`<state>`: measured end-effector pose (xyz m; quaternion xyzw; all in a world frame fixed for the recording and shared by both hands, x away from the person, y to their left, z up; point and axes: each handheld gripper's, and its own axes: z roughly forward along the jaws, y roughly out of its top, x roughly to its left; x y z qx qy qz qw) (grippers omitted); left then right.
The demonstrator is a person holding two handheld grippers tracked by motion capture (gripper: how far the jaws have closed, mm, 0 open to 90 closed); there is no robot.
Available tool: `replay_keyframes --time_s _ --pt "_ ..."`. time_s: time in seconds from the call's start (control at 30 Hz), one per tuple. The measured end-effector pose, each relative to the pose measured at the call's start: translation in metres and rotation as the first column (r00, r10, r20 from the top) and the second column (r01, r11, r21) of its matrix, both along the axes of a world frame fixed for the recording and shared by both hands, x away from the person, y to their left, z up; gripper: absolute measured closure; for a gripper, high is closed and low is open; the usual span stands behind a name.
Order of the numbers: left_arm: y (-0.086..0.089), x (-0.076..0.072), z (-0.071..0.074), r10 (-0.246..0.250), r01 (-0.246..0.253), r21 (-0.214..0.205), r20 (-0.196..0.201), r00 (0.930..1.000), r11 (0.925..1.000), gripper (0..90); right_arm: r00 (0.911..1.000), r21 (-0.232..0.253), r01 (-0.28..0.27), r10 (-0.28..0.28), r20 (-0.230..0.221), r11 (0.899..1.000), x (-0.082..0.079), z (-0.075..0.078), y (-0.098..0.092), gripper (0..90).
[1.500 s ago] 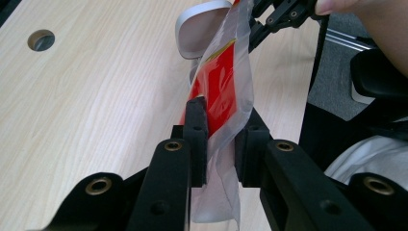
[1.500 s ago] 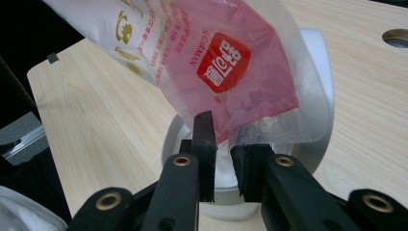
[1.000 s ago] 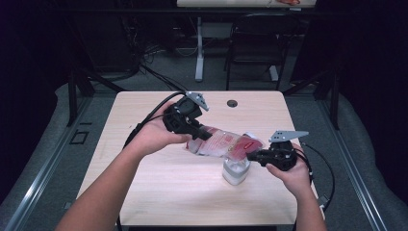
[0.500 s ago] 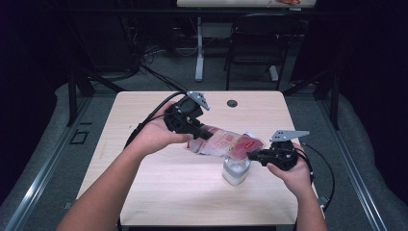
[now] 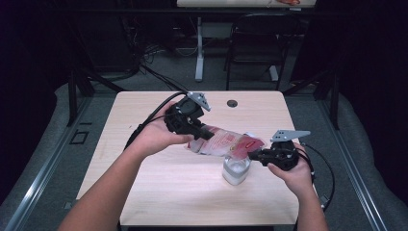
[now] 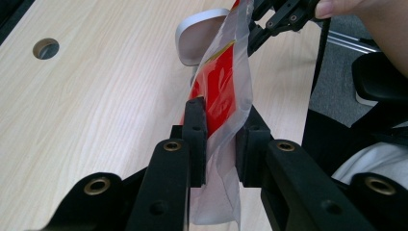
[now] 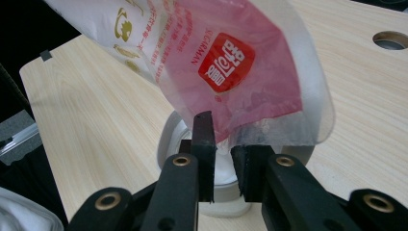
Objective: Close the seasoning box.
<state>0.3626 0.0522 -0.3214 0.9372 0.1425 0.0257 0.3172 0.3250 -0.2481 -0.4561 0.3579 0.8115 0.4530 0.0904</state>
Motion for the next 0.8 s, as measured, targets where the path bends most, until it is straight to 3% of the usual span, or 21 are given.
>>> replay_keyframes --time_s 0.8 --pt "-0.0052 0.0032 0.0009 -0.005 0.005 0.004 0.02 0.9998 1.0 77.3 1.0 -0.01 0.002 -0.002 -0.006 1.0 0.0015 -0.0028 0.0005 79.9"
